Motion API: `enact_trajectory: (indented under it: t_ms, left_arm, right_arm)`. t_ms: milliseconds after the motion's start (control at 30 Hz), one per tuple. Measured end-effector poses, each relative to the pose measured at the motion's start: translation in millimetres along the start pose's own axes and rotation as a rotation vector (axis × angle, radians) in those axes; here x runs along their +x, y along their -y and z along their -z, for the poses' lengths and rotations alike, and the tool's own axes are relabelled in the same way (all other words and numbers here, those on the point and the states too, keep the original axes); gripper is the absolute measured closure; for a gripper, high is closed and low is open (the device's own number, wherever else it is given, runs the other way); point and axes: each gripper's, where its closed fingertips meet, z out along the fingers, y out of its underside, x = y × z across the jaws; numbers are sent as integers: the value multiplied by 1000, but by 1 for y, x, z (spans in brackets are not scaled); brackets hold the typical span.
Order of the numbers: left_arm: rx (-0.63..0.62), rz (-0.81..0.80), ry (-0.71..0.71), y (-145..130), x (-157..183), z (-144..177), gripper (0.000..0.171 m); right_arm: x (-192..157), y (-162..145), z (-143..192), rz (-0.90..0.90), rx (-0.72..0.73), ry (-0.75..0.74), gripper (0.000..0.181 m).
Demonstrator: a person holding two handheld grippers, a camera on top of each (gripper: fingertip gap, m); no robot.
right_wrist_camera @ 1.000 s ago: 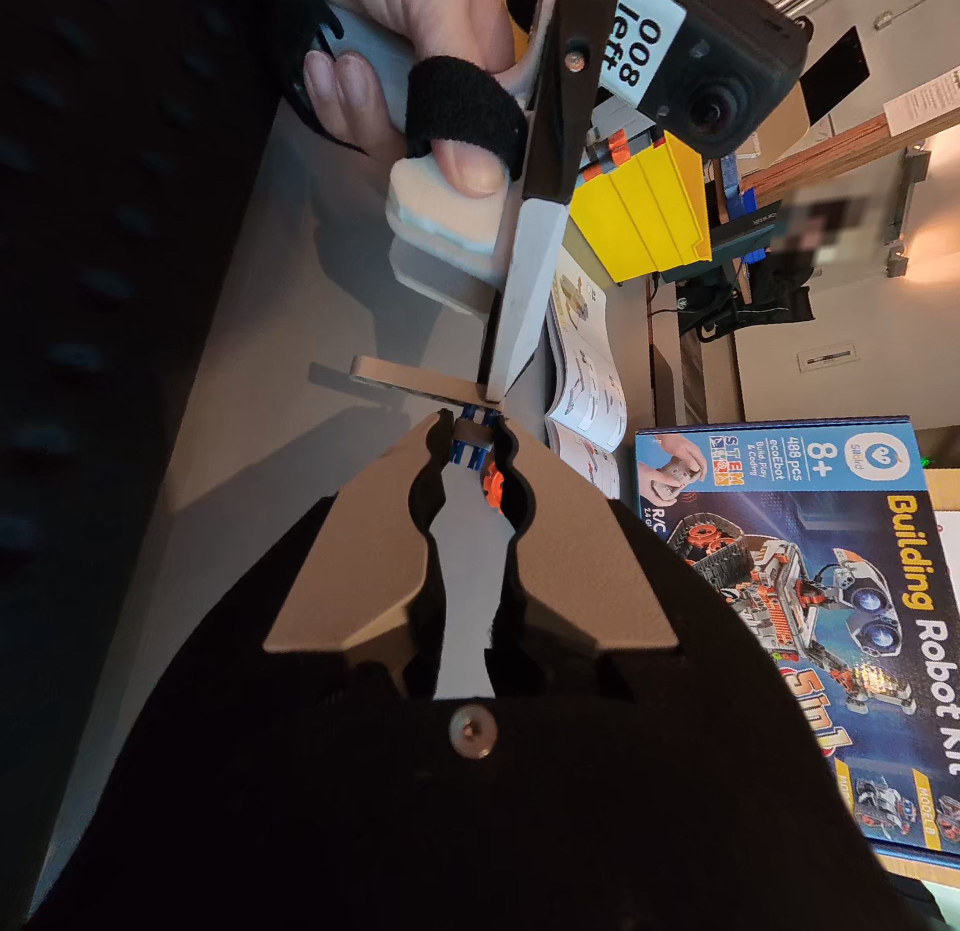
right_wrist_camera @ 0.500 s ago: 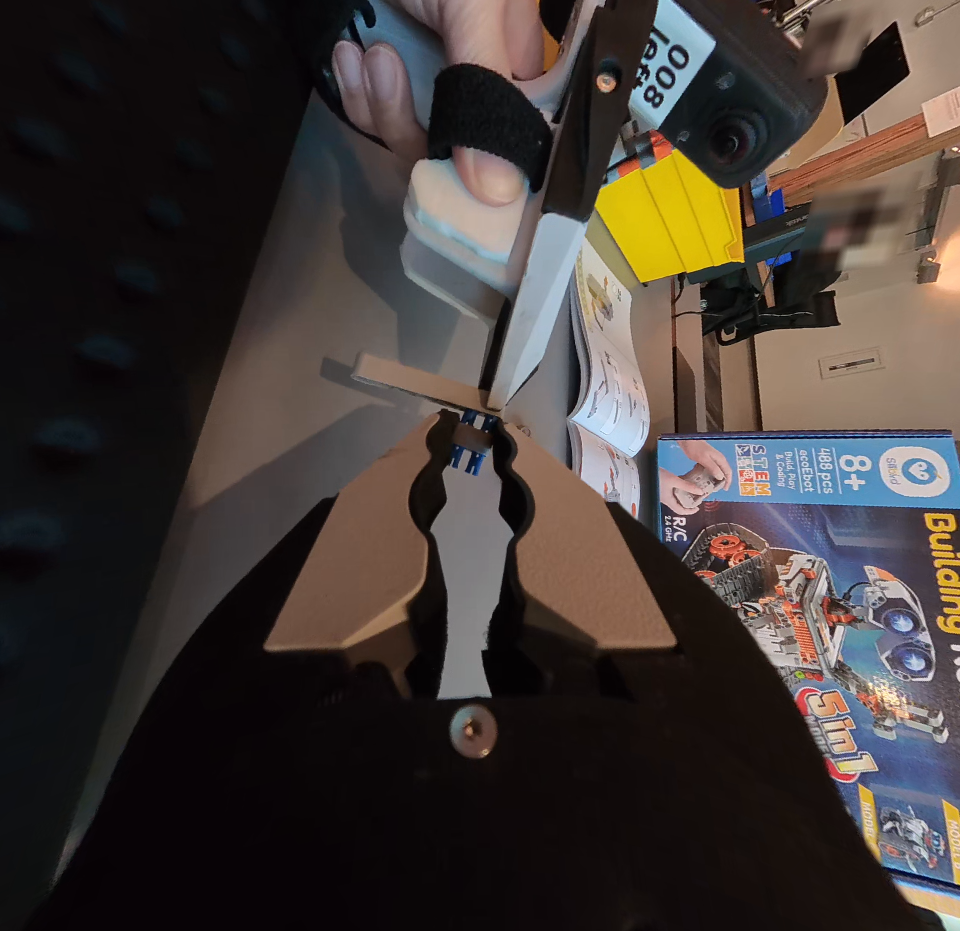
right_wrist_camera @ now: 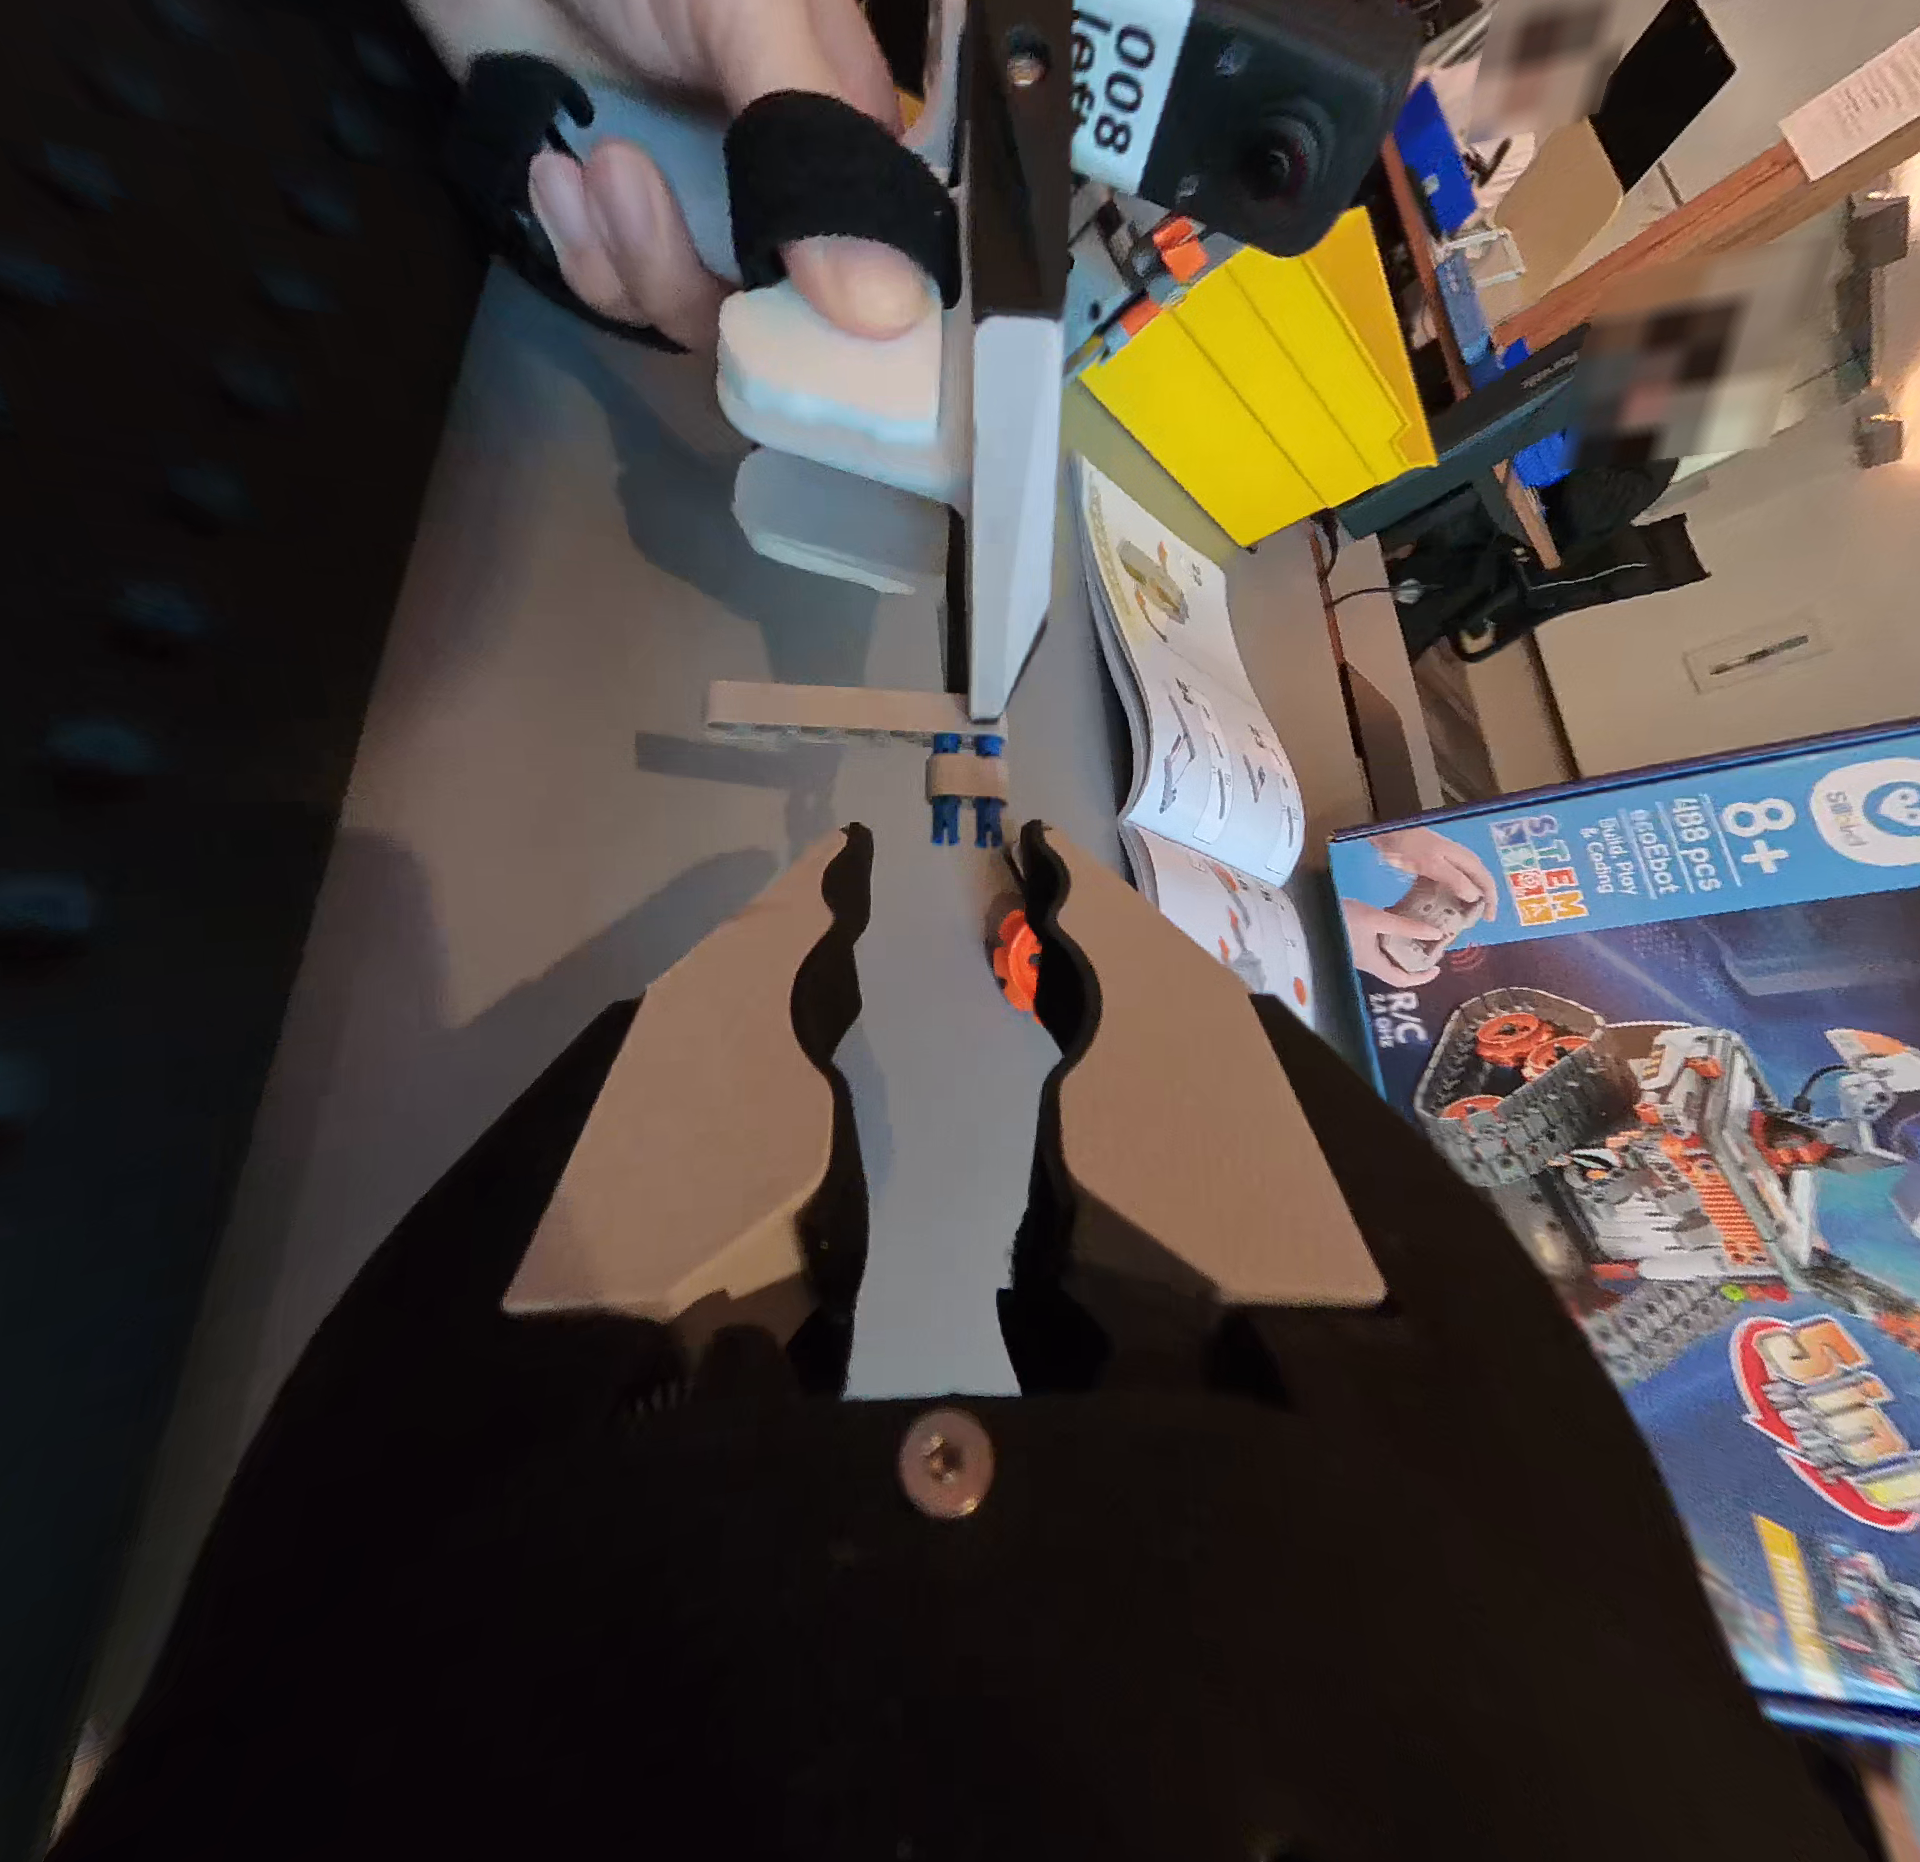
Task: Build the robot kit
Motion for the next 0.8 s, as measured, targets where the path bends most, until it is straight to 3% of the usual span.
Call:
enact_trajectory:
  t_ms: [167,333,433,533,600,633,700,800]
  left_arm:
    - [-39,-21,-26,-5,5,-3,167]
    - [-27,-57,-50,-2,12,-4,166]
    - [3,-48,-66,1,15,-2,149]
    - [1,-59,-87,1,20,-2,165]
    - [-22,-70,-53,-2,17,-4,166]
    - [-63,-74,-48,-7,18,-4,166]
    - [-131,-81,-69,-15,22,-6,166]
    - [-280,-42,-137,-36,30,-10,166]
  right_arm:
    - [1,12,8,-91,96,49,154]
    - [0,9,6,-96,57,51,168]
    - [17,9,8,-161,51,-38,169]
    - [25,5,7,-198,21,-101,169]
    - [23,2,5,-217,1,-90,170]
    - [18,2,5,-213,6,-46,168]
    - [-4,7,11,-166,68,120,136]
    - [-21,6,29,-58,148,226,126]
